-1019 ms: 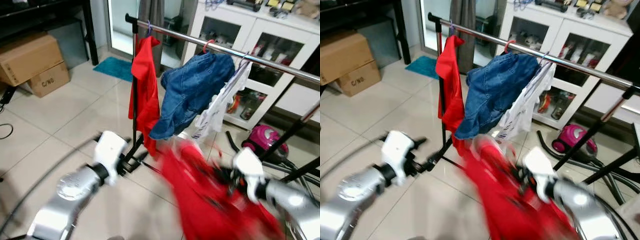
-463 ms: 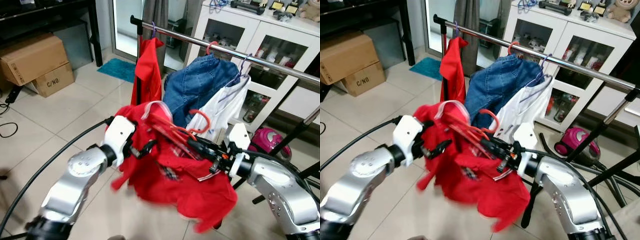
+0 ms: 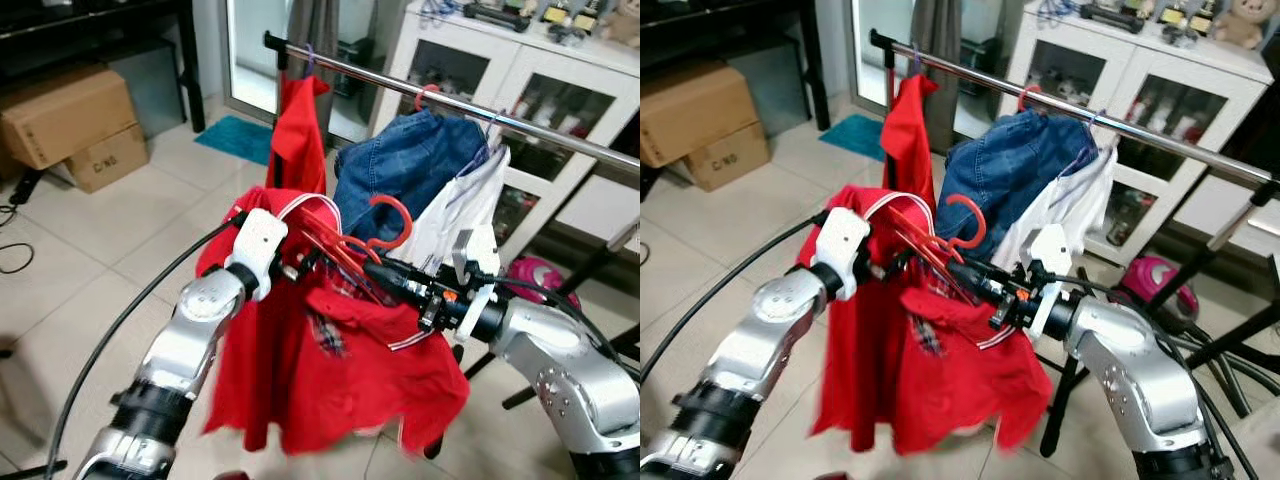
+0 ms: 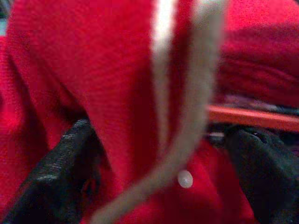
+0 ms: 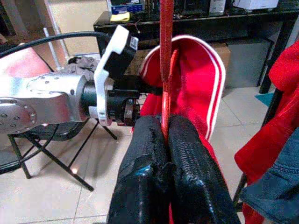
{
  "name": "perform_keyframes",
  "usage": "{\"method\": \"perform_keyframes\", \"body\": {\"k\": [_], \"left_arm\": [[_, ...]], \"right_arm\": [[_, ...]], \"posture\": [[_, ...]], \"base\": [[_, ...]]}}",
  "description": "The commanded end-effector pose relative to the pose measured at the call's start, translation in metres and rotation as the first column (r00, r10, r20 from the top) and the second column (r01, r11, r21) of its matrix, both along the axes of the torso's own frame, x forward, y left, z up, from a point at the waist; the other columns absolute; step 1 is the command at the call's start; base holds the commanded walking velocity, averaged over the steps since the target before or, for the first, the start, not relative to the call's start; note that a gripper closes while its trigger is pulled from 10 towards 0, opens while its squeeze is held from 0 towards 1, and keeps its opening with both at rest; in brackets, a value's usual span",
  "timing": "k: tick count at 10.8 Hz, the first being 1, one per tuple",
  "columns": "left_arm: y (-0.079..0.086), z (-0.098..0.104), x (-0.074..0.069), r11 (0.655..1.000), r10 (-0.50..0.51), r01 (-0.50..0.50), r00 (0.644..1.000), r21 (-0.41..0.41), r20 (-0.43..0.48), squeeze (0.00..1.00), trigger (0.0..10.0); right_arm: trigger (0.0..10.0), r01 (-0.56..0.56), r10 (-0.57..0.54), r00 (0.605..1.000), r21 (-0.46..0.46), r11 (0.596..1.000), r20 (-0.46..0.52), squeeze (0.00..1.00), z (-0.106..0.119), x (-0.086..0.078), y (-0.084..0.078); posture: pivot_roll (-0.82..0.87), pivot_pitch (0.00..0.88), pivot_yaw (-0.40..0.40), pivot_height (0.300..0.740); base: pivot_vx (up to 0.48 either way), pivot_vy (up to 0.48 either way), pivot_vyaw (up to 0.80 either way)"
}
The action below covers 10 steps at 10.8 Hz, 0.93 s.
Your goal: Hang hanger
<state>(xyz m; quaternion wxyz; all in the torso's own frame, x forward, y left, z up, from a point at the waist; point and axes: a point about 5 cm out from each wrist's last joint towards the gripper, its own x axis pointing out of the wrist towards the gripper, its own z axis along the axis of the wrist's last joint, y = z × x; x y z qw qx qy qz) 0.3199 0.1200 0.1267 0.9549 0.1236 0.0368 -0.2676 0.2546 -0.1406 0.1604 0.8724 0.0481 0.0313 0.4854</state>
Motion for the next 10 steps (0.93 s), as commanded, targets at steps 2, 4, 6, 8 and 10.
{"method": "perform_keyframes", "body": {"k": [2,4,6,8,10], "left_arm": [[-0.005,0.004,0.001,1.0,0.007,-0.006,1.0,-0.027,0.023,0.0,0.0],[-0.011,0.002,-0.001,0.998,0.027,-0.025,0.999,-0.053,0.043,0.0,0.0],[-0.008,0.005,-0.001,0.989,0.119,-0.114,0.992,-0.091,0.052,0.0,0.0],[-0.014,0.011,-0.007,0.989,0.088,-0.079,0.994,-0.128,0.07,0.0,0.0],[-0.023,0.014,-0.027,0.997,0.007,-0.001,0.996,-0.071,0.088,0.0,0.0]], "right_arm": [[10.0,0.0,-0.003,0.998,0.04,0.999,0.069,0.0,0.021,0.001,-0.006],[10.0,0.022,-0.023,0.998,0.033,0.999,0.059,0.0,0.02,0.003,-0.01],[10.0,0.027,-0.029,0.998,0.038,0.999,0.063,0.0,0.022,0.006,-0.013],[10.0,0.061,-0.062,0.996,0.024,0.998,0.059,0.0,0.019,0.008,-0.018],[10.0,0.079,-0.081,0.995,0.038,0.996,0.059,0.0,0.02,0.01,-0.021]], "posture": [[0.07,0.0,-0.106,0.74],[0.07,0.0,-0.111,0.74],[0.08,0.0,-0.11,0.74],[0.08,0.0,-0.108,0.74],[0.08,0.0,-0.105,0.74]], "base": [[0.0,0.0,0.0],[0.0,0.0,0.0],[0.0,0.0,0.0],[0.0,0.0,0.0],[0.0,0.0,0.0]]}}
